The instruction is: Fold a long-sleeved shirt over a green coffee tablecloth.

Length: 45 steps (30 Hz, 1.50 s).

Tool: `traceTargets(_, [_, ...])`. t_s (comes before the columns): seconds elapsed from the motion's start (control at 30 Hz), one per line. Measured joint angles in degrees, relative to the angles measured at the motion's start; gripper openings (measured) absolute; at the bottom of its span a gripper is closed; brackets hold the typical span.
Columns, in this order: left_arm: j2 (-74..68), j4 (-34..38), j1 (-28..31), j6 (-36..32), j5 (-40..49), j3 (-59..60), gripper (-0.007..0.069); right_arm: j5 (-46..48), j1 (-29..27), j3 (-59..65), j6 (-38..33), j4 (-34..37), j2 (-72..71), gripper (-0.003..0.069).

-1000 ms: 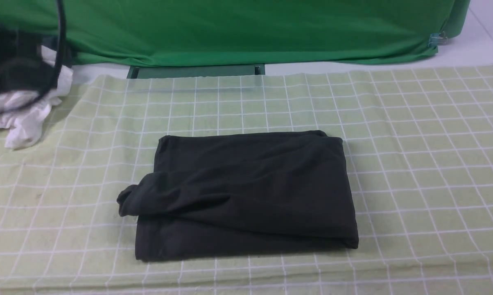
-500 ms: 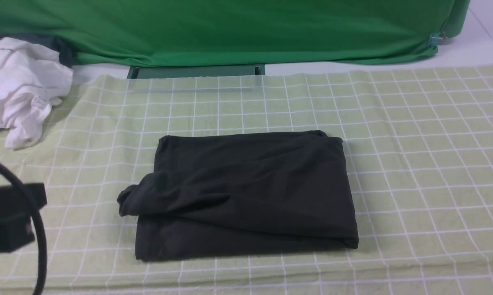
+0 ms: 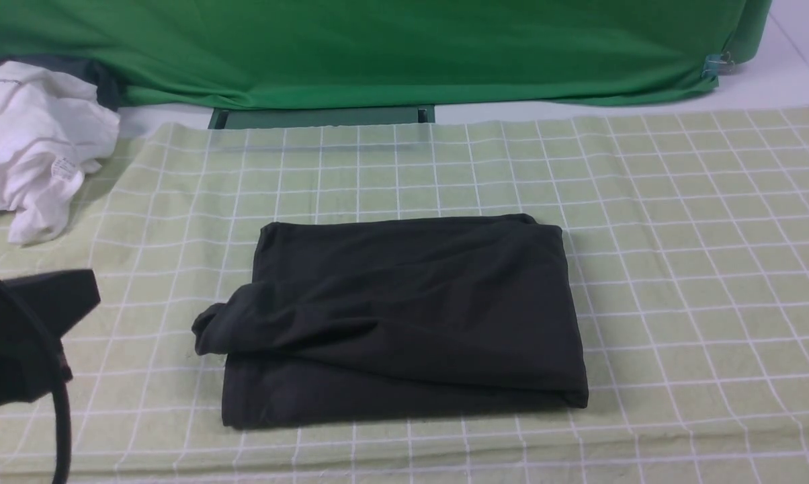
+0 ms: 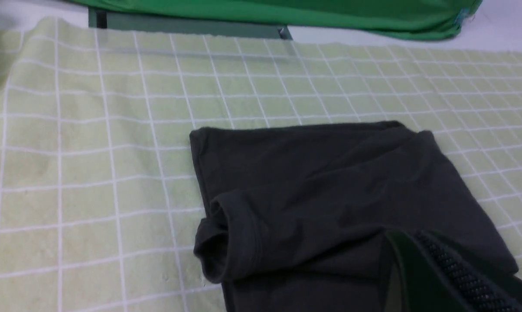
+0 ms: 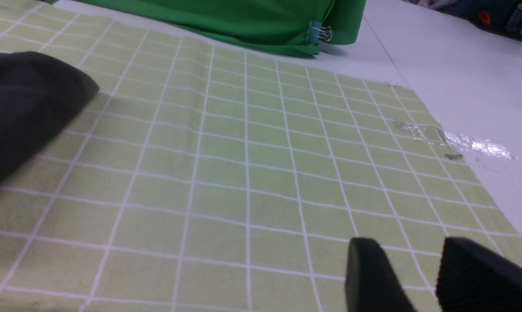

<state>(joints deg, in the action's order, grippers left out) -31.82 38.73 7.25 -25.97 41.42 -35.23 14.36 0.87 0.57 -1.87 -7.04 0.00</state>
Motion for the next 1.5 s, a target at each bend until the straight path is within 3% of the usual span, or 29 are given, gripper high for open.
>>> traceTargets(0.63, [0.00,-11.08,0.00,-0.42,-4.72,0.02,0.0015,0.00,0.00,0.00,0.00,0.00,0.00,0.0237])
traceTargets(1.1, [0.00,-11.47,0.00,-0.55,-18.70,0.02,0.0015,0.00,0.00,0.00,0.00,0.00,0.00,0.0237])
traceTargets(1.3, [3.35,-18.97,0.00,7.64,-21.64,3.24,0.0015,0.00,0.00,0.00,0.00,0.00,0.00,0.0237])
traceTargets(1.33, [5.94,-20.89,0.00,11.31,-24.54,6.15,0.0015,0.00,0.00,0.00,0.00,0.00,0.00,0.0237])
traceTargets(1.5, [16.25,-23.73,0.00,15.52,-31.25,17.60,0.0015,0.00,0.00,0.00,0.00,0.00,0.00,0.0237])
